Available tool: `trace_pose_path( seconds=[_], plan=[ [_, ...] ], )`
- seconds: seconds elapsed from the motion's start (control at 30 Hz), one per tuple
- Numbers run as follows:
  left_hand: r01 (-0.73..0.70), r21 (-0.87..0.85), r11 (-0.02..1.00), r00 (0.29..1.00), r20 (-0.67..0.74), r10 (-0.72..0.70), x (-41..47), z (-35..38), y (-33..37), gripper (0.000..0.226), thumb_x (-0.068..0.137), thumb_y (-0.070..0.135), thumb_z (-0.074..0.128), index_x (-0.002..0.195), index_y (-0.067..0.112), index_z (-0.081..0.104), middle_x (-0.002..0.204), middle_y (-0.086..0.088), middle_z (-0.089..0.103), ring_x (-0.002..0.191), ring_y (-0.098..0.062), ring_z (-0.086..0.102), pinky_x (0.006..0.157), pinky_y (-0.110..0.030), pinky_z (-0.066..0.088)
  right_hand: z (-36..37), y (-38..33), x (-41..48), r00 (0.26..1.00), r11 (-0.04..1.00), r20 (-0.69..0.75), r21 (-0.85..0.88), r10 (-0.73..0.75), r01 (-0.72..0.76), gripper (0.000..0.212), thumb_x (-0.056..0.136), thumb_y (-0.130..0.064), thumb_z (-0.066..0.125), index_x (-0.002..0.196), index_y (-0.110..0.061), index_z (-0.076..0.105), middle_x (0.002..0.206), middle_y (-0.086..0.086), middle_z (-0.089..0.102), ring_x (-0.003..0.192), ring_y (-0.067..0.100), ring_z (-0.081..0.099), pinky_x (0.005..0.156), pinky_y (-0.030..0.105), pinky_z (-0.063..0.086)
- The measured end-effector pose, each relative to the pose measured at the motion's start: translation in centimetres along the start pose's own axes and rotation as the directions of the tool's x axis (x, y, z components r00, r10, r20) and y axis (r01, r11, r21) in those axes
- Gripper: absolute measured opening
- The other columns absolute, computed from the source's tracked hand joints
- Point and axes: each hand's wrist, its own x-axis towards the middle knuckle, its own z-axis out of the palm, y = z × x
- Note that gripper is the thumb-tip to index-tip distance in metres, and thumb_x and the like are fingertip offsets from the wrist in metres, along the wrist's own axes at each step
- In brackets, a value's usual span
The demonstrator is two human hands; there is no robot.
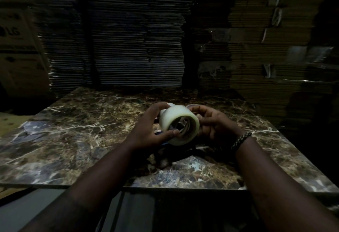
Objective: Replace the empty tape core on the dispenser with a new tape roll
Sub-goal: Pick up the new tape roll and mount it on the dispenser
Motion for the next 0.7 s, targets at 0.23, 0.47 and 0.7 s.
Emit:
trace_pose_path(
  seconds=[0.23,0.47,0.7],
  plan=[
    [-0.012,0.006,1.000,0.999,-0.049,0.013,0.3,0.2,-0.1,0.072,0.074,0.052,0.088,0.137,0.033,0.056,0.149,0.008,0.058,0.129,-0.020,0.064,0.102,-0.052,0.059,-0.4,-0.2,0.1,0.998,0.976,0.043,-0.209,-0.053,0.061,0.067,0.067,0.001,0.085,0.128,-0.014,0.060,0.122,0.015,0.067,0.111,0.029,0.067,0.085,0.042,0.061],
    [-0.026,0.005,1.000,0.999,-0.020,0.026,0.4,0.1,-0.5,0.069,0.071,0.059,0.086,0.132,0.041,0.059,0.143,0.002,0.059,0.127,-0.025,0.063,0.104,-0.055,0.055,-0.6,0.2,0.9,0.995,0.989,0.030,-0.115,-0.094,0.097,0.061,0.065,0.002,0.080,0.122,-0.008,0.062,0.108,0.011,0.072,0.097,0.022,0.072,0.074,0.033,0.061],
    [0.070,-0.304,0.950,0.995,-0.043,-0.087,0.5,-0.4,0.1,0.031,0.085,0.044,0.080,0.116,0.041,0.078,0.130,-0.004,0.075,0.111,-0.026,0.074,0.089,-0.049,0.064,-1.7,-0.3,2.4,0.994,0.986,0.097,-0.154,-0.055,0.069,0.084,0.055,-0.017,0.097,0.129,-0.008,0.059,0.117,0.012,0.069,0.105,0.025,0.068,0.083,0.037,0.060]
  ],
)
